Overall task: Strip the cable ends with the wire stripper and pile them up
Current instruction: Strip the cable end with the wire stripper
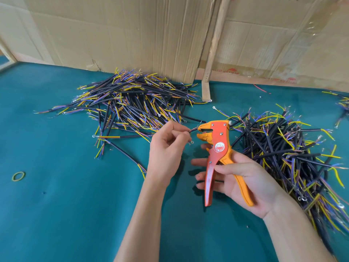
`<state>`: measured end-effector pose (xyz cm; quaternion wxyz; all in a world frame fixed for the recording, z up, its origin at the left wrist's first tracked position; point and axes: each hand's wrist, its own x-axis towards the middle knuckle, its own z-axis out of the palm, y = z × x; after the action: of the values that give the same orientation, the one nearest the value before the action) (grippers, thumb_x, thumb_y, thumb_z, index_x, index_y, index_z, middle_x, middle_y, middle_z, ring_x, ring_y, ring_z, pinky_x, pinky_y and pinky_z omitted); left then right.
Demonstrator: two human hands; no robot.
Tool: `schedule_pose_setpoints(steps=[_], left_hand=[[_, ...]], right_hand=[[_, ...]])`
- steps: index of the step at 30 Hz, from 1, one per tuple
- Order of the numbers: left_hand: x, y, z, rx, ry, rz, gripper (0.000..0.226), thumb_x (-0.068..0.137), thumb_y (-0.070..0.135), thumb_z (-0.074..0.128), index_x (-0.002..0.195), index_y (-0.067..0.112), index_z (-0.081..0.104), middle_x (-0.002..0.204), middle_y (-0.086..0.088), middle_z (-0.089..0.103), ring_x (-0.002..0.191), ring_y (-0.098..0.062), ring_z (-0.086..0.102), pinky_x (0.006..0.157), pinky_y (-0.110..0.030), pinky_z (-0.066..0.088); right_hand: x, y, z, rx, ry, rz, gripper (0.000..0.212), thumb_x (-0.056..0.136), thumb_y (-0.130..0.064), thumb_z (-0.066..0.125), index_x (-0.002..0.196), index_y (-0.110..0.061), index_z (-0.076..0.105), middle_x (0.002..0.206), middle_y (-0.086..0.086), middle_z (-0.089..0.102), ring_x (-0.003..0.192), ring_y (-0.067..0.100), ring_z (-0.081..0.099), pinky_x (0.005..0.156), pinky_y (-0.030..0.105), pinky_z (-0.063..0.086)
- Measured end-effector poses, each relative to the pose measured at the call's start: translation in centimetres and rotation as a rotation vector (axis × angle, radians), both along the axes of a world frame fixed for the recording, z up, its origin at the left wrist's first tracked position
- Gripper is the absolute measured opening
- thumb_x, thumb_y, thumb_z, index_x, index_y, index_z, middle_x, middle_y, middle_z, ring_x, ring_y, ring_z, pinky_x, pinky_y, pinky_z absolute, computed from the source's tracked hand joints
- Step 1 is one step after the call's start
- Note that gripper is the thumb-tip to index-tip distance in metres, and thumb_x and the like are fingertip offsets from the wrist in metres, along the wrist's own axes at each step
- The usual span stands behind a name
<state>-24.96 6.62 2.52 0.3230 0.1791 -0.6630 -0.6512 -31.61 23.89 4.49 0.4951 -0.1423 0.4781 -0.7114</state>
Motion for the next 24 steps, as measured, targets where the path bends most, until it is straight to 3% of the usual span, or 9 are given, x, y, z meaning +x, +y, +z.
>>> schedule_pose_setpoints(steps=[3, 8, 12, 14, 17, 19, 21, 24], left_hand=[[0.08, -0.10, 0.04, 0.037, 0.012, -0.030, 0.018, 0.090, 0.020, 0.057, 0.088, 0.020, 0.075, 0.072, -0.001, 0.066, 0.060, -0.009, 0.047, 0.057, -0.018, 0.038], [0.35, -0.43, 0.01, 0.095, 0.047, -0.056, 0.013, 0.086, 0.016, 0.067, 0.089, 0.017, 0.079, 0.071, -0.014, 0.057, 0.063, -0.015, 0.046, 0.054, -0.020, 0.037], [0.26, -0.62, -0.27, 0.077, 0.001, -0.038, 0.016, 0.090, 0.008, 0.070, 0.080, 0.020, 0.070, 0.071, -0.003, 0.060, 0.065, -0.016, 0.048, 0.055, -0.024, 0.037], [0.22, -0.57, -0.33, 0.054, -0.036, -0.040, 0.016, 0.093, 0.006, 0.068, 0.082, 0.019, 0.067, 0.078, -0.001, 0.065, 0.066, -0.015, 0.046, 0.057, -0.026, 0.037], [0.22, -0.42, -0.10, 0.069, -0.053, -0.093, 0.020, 0.096, 0.003, 0.062, 0.084, 0.019, 0.061, 0.106, 0.007, 0.075, 0.067, -0.003, 0.053, 0.062, -0.016, 0.041], [0.26, -0.41, -0.04, 0.049, -0.075, -0.124, 0.020, 0.097, 0.003, 0.061, 0.085, 0.018, 0.058, 0.090, 0.013, 0.074, 0.065, -0.007, 0.051, 0.062, -0.021, 0.039], [0.34, -0.48, -0.11, 0.034, -0.096, -0.136, 0.019, 0.097, 0.004, 0.061, 0.084, 0.018, 0.059, 0.065, 0.011, 0.059, 0.062, -0.015, 0.041, 0.062, -0.032, 0.033], [0.44, -0.71, -0.19, 0.040, -0.086, -0.142, 0.017, 0.096, 0.003, 0.063, 0.083, 0.015, 0.060, 0.064, 0.005, 0.052, 0.063, -0.016, 0.039, 0.063, -0.034, 0.032]], right_hand=[[0.26, -0.23, 0.02, 0.022, 0.009, -0.011, 0.057, 0.080, 0.002, 0.060, 0.137, -0.007, 0.056, 0.124, 0.035, 0.065, 0.089, 0.044, 0.068, 0.081, 0.053, 0.059], [0.23, -0.10, 0.21, 0.013, 0.008, 0.011, 0.051, 0.081, 0.000, 0.064, 0.132, -0.007, 0.062, 0.123, 0.037, 0.064, 0.084, 0.042, 0.066, 0.078, 0.052, 0.058], [-0.02, 0.26, 0.36, 0.004, 0.028, 0.045, 0.046, 0.083, -0.003, 0.064, 0.129, -0.010, 0.066, 0.120, 0.039, 0.063, 0.082, 0.042, 0.065, 0.077, 0.052, 0.057], [-0.09, 0.37, 0.37, 0.009, 0.032, 0.047, 0.049, 0.081, -0.004, 0.068, 0.130, -0.010, 0.065, 0.118, 0.039, 0.064, 0.081, 0.041, 0.065, 0.076, 0.051, 0.057], [-0.06, 0.44, 0.44, 0.014, 0.040, 0.047, 0.053, 0.077, -0.009, 0.073, 0.130, -0.011, 0.066, 0.117, 0.039, 0.064, 0.081, 0.041, 0.066, 0.076, 0.050, 0.057], [-0.07, 0.51, 0.45, 0.015, 0.048, 0.060, 0.055, 0.077, -0.010, 0.073, 0.132, -0.011, 0.065, 0.117, 0.039, 0.064, 0.081, 0.041, 0.066, 0.076, 0.050, 0.057], [-0.06, 0.55, 0.46, 0.020, 0.053, 0.071, 0.055, 0.078, -0.010, 0.073, 0.133, -0.011, 0.064, 0.117, 0.040, 0.063, 0.081, 0.042, 0.066, 0.076, 0.050, 0.057], [-0.20, 0.65, 0.39, 0.025, 0.074, 0.075, 0.054, 0.080, -0.008, 0.070, 0.134, -0.010, 0.063, 0.115, 0.039, 0.064, 0.081, 0.042, 0.065, 0.076, 0.051, 0.057]])
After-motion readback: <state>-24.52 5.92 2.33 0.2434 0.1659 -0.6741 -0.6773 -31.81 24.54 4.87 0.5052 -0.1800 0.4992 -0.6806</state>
